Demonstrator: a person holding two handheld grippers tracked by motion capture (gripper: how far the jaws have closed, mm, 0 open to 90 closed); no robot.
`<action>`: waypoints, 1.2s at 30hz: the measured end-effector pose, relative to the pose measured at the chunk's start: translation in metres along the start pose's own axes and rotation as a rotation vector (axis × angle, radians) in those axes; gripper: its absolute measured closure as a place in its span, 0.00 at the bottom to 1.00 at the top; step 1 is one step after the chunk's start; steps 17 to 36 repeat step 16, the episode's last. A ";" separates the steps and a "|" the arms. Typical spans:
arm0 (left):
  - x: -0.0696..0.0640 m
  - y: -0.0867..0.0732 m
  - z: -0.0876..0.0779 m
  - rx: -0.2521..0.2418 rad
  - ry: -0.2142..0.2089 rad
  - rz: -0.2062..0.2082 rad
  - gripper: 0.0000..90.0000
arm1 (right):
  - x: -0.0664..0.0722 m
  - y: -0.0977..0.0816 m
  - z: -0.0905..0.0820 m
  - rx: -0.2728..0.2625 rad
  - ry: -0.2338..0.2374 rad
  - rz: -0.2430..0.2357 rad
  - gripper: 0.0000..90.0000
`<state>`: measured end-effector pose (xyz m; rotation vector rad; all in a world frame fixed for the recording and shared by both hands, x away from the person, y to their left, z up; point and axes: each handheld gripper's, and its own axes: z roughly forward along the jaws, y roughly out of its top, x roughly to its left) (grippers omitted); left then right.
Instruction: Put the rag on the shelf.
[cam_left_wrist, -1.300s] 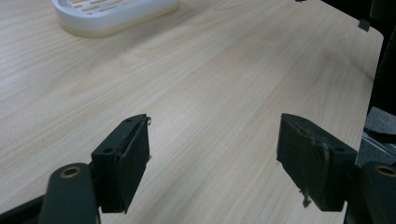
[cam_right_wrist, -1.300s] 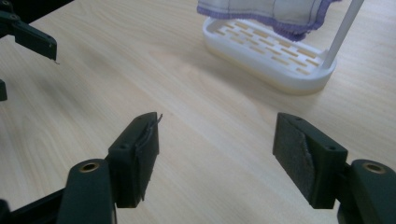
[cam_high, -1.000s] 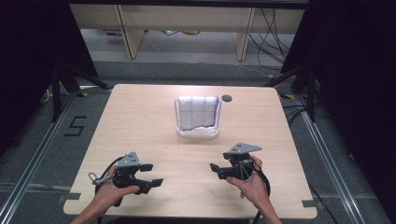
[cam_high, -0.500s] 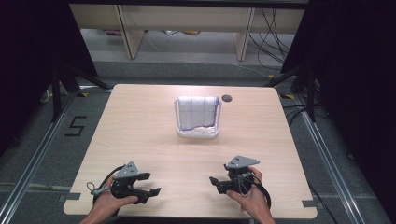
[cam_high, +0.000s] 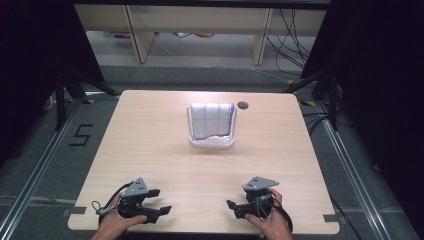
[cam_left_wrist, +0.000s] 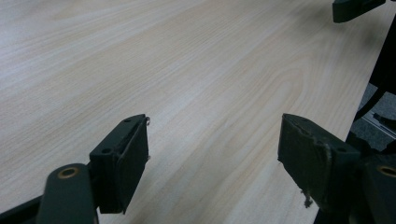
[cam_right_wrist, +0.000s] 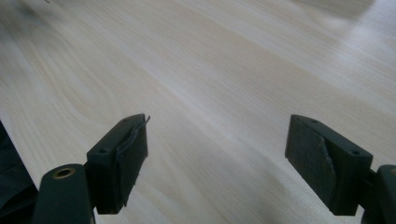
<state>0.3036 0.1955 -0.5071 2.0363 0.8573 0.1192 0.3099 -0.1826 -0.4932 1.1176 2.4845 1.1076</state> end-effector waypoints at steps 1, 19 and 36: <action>0.000 0.000 0.000 -0.004 0.001 -0.001 0.27 | 0.001 0.000 -0.001 0.002 -0.011 0.012 0.25; 0.002 -0.001 0.000 -0.011 0.012 0.001 0.27 | 0.002 -0.001 0.000 0.001 -0.019 0.019 0.24; 0.002 -0.001 0.000 -0.011 0.012 0.001 0.27 | 0.002 -0.001 0.000 0.001 -0.019 0.019 0.24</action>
